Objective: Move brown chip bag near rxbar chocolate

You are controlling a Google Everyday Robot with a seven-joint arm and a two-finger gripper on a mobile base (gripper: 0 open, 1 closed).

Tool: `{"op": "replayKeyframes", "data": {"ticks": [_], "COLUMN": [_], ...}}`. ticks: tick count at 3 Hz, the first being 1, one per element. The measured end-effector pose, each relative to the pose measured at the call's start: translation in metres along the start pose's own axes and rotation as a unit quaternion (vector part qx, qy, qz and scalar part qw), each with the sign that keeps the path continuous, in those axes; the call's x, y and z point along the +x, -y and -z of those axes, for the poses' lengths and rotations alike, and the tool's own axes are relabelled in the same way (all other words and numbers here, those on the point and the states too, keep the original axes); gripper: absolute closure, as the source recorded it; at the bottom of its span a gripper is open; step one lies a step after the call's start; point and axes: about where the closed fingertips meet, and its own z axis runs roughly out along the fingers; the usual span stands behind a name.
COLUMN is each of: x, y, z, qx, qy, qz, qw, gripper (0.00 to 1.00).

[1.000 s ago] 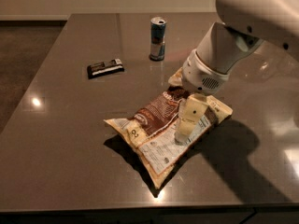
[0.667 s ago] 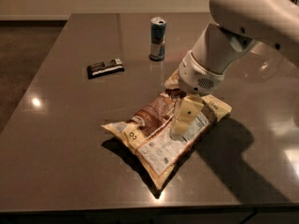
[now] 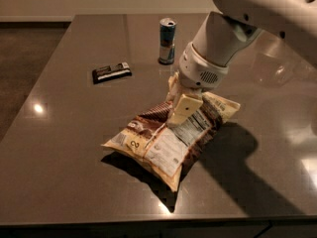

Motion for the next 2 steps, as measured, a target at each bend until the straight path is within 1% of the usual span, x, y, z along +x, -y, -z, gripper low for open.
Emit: {"op": "replayKeyframes", "data": {"ticks": [1,2], "x": [-0.027,-0.06], "y": [0.017,0.046], "z": [0.004,0.004], "qx": [0.001,-0.002], "qy": [0.011,0.03], "qz": [0.01,0.007], "qw": [0.9999,0.9995], "gripper": [0.93,1.0]}}
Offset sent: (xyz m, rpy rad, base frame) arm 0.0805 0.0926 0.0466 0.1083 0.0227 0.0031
